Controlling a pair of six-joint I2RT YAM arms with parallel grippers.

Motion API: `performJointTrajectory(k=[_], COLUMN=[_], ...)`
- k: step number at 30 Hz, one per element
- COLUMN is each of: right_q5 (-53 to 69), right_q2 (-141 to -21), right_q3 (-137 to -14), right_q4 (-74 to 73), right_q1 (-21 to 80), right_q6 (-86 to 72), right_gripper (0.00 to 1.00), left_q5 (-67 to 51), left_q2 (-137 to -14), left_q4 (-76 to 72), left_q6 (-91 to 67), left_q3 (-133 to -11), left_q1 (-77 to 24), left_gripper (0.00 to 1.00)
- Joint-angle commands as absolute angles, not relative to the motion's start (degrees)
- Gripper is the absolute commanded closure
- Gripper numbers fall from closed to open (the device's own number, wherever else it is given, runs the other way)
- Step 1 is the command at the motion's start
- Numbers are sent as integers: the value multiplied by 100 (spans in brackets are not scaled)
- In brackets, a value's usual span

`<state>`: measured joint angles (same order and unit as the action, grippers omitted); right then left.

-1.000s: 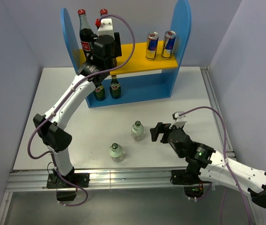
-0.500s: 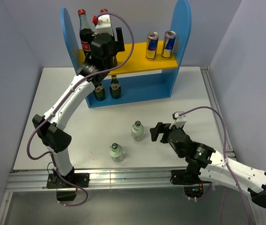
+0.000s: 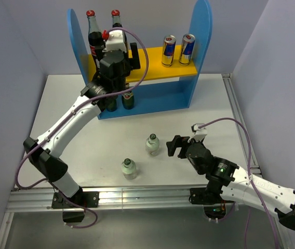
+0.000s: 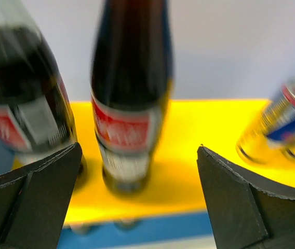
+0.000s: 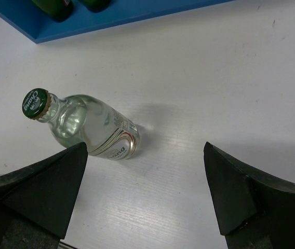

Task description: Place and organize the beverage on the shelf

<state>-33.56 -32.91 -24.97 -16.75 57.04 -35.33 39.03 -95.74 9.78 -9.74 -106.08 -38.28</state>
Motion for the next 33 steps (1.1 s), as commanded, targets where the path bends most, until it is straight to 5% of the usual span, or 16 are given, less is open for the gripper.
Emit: performJointTrajectory(k=[1, 13, 21, 27, 33], right_q5=[-3551, -3543, -1846, -3022, -3480], right_q2=[-3305, -3112, -2690, -2302, -3426], right_q3=[-2522, -2584, -2348, -1934, -1793], right_q4=[-1538, -1731, -1283, -1582, -951], right_q1=[5722, 5722, 5967, 7223, 7761], right_q6=[-3586, -3709, -3514, -4401, -4869], right_gripper=[0, 0, 0, 0, 0], left_q5=[4245, 3560, 4377, 4658, 4570], left_q2=[-8922, -6612, -4783, -4333, -4184], left_q4=[949, 2213, 2074, 2312, 2338], left_q6=[-1160, -1978, -1767, -1872, -2021], left_q3=[-10205, -7913, -5863, -5476, -5256], left_q1=[-4183, -4597, -4667, -4667, -4623], left_gripper=[1, 1, 1, 1, 1])
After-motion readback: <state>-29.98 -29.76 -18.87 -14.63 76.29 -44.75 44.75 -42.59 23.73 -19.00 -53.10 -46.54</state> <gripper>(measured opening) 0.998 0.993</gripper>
